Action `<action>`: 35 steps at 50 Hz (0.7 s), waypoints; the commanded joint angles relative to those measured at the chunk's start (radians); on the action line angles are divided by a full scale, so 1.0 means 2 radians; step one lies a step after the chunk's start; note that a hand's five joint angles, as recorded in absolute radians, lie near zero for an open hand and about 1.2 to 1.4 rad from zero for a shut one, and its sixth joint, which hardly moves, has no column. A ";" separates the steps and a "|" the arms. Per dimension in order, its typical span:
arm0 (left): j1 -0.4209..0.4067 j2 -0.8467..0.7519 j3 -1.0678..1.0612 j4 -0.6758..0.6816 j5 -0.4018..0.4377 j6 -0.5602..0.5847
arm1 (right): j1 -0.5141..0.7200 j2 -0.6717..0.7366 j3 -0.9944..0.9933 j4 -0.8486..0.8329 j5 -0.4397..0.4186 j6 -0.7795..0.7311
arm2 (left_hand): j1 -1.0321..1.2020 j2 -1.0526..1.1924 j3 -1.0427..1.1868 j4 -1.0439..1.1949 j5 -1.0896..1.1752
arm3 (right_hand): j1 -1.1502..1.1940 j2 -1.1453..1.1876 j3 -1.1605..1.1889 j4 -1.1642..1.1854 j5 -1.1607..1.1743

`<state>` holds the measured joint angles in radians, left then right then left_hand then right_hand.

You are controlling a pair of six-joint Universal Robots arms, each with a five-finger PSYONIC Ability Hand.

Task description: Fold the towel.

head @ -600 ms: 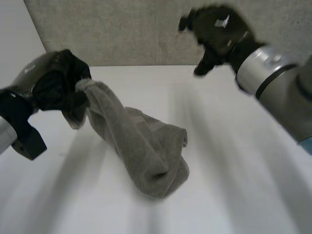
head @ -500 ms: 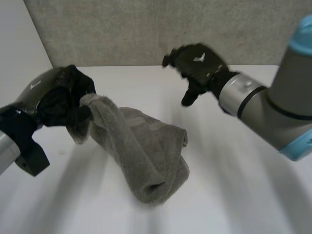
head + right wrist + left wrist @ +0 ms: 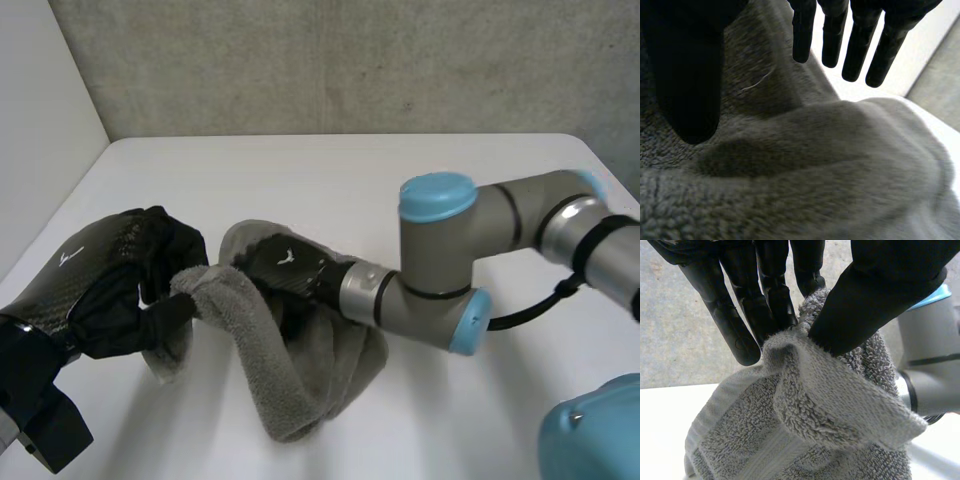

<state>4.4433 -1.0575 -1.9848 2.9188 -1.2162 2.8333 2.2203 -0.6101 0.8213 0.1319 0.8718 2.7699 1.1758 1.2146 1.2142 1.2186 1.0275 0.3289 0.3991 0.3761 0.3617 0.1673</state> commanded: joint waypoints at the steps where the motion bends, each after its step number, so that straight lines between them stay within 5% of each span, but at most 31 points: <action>1: 0.000 0.000 0.002 -0.001 0.000 0.001 | 0.017 0.034 -0.032 0.005 0.017 -0.031 | 0.110 0.091 0.091 0.089 0.097 | 0.129 0.094 0.105 0.113 0.123; 3: 0.000 -0.001 0.005 -0.001 0.000 0.001 | 0.017 0.026 -0.045 0.005 0.046 -0.039 | 0.110 0.091 0.091 0.089 0.097 | 0.531 0.496 0.508 0.515 0.525; 13: 0.003 -0.010 0.024 0.006 -0.002 0.005 | 0.000 -0.102 -0.003 -0.004 0.155 -0.028 | 0.110 0.091 0.091 0.089 0.097 | 0.534 0.499 0.510 0.517 0.527; 19: 0.007 -0.031 0.038 0.032 -0.002 0.005 | -0.082 -0.277 0.195 -0.100 0.221 -0.018 | 0.110 0.091 0.091 0.089 0.097 | 0.534 0.499 0.510 0.517 0.527; 24: 0.006 -0.040 0.032 0.041 -0.003 0.005 | -0.095 -0.337 0.292 -0.133 0.231 -0.018 | 0.110 0.091 0.091 0.089 0.097 | 0.534 0.499 0.510 0.517 0.527; 35: 0.001 -0.074 0.022 0.065 -0.002 0.008 | -0.089 -0.502 0.431 -0.058 0.266 -0.018 | 0.110 0.091 0.091 0.089 0.097 | 0.534 0.499 0.510 0.517 0.527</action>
<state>4.4502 -1.1592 -1.9287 3.0137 -1.2199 2.8428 2.0272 -1.4579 1.5846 -0.0969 1.3826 2.7317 1.1748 1.2147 1.2142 1.2186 1.0272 0.9751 1.1733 1.1795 1.1898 0.9750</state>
